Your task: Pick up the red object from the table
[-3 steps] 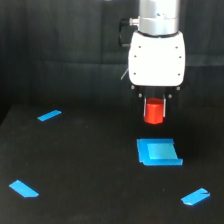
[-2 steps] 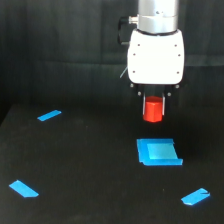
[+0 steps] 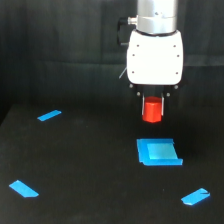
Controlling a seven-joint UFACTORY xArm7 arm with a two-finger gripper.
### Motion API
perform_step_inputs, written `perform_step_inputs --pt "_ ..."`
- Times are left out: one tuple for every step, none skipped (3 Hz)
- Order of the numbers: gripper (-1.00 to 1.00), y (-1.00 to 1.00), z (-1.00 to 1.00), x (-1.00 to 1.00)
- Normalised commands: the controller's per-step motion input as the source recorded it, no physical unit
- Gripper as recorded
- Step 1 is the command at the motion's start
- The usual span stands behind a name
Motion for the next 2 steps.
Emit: perform_step_inputs --pt "-1.00 0.06 -0.05 -0.12" --pt "-1.00 -0.04 -0.01 -0.08"
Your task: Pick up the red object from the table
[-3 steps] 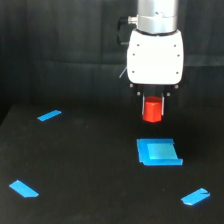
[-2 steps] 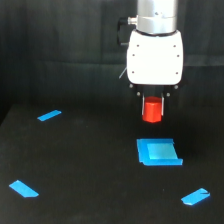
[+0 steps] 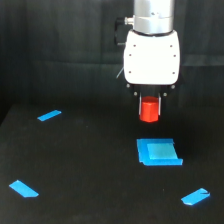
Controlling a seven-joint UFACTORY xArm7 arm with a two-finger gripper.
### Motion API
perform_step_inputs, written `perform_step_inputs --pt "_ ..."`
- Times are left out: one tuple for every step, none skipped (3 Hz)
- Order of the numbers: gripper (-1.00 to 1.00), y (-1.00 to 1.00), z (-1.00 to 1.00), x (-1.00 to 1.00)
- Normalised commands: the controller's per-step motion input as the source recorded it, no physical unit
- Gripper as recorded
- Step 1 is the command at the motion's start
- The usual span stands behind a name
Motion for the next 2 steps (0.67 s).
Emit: perform_step_inputs --pt "-1.00 0.04 -0.07 -0.04" --pt "-1.00 0.06 0.16 -0.04"
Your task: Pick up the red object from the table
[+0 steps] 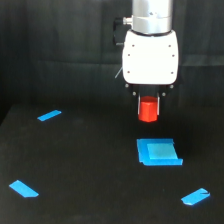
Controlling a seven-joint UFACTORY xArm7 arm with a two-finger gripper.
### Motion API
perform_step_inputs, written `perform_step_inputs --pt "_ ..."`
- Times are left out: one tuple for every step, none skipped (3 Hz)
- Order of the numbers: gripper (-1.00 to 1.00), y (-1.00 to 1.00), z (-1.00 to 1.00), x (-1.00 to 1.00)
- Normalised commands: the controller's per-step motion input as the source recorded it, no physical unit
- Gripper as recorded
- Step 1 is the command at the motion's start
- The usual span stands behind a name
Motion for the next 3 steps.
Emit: perform_step_inputs --pt "-0.91 -0.02 0.10 -0.05" --pt "-1.00 -0.09 -0.06 -0.01" --pt "-1.00 -0.03 -0.01 -0.09"
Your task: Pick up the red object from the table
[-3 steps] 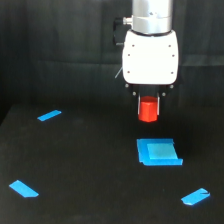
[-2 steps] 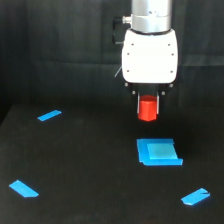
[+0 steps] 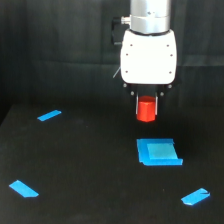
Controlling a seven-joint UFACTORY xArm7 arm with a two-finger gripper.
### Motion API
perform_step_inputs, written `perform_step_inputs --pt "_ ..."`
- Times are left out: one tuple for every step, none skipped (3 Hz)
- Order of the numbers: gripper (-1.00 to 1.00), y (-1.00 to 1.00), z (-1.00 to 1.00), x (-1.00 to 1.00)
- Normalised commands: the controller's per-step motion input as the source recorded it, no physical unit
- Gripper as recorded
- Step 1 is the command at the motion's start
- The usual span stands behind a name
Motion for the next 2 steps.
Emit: perform_step_inputs --pt "-1.00 0.08 -0.05 -0.03" --pt "-0.94 0.09 0.07 -0.09"
